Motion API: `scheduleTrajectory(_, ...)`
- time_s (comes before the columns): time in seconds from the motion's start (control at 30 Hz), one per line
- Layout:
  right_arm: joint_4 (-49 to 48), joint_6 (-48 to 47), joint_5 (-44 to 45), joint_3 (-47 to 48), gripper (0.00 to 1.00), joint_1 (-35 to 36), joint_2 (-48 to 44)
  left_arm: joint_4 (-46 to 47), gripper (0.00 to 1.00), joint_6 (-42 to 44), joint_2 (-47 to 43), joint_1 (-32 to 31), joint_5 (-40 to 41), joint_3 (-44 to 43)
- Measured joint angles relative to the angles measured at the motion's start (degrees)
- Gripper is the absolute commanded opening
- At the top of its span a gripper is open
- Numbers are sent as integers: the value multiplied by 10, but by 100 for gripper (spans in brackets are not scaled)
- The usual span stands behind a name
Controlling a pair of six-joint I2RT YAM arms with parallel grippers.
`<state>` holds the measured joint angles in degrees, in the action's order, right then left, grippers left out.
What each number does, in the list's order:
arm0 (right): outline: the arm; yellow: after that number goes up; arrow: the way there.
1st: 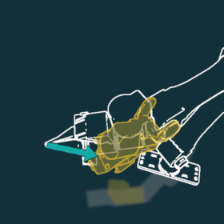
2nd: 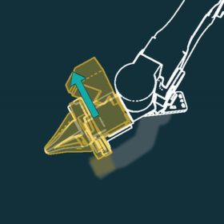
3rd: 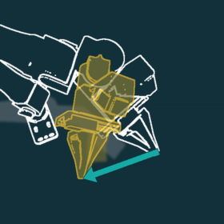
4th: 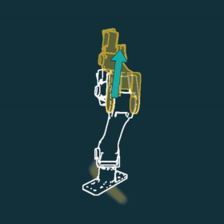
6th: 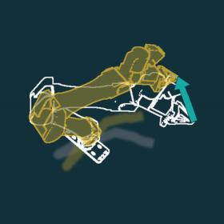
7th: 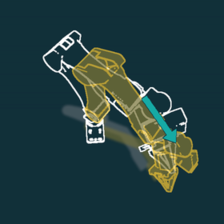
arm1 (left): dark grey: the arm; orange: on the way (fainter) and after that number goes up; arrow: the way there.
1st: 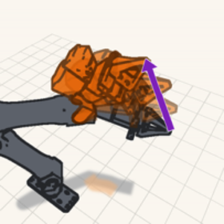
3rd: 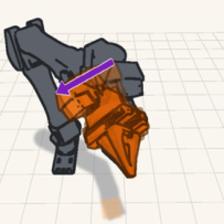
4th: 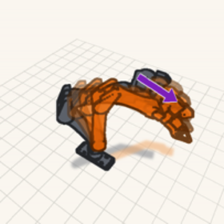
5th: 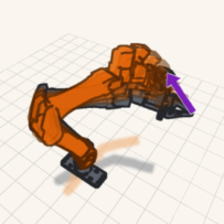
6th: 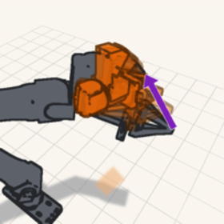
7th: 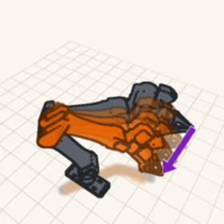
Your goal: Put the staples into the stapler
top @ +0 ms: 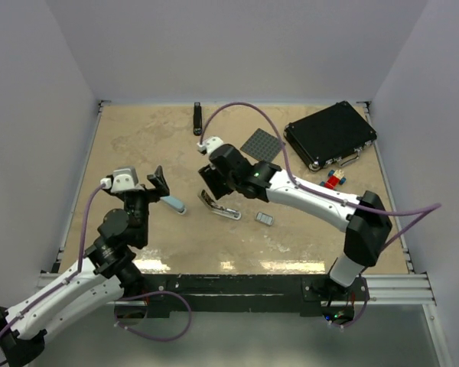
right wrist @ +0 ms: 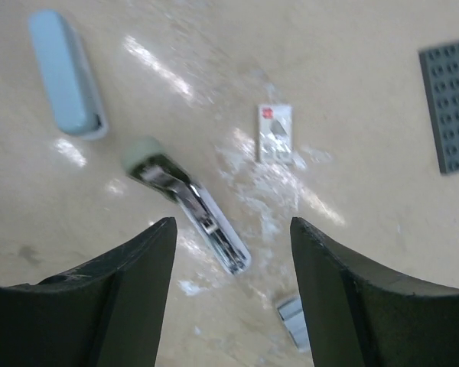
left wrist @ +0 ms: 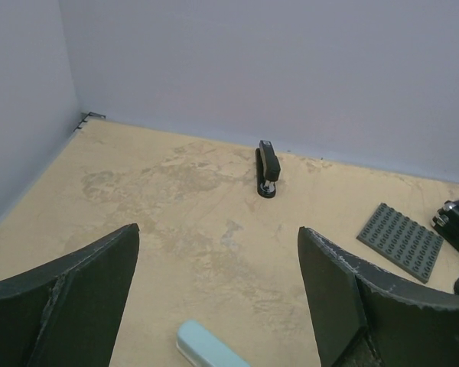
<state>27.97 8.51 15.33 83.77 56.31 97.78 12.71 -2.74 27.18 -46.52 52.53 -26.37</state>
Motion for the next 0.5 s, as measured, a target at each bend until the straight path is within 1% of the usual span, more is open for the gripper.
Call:
scheduleTrajectory(0.1,16,26,3,-66,64,-37,-47,6,89,-11,26,0,-17,-3)
scheduleTrajectory(0.23,34,74,9,-129,62,-68,-83,19,89,-14,68,0,-40,-3)
scheduleTrajectory(0.37,45,150,16,-185,61,-88,-101,31,89,-28,113,0,-76,-4)
scheduleTrajectory(0.5,47,228,21,-234,56,-104,-111,31,89,-52,160,0,-125,-4)
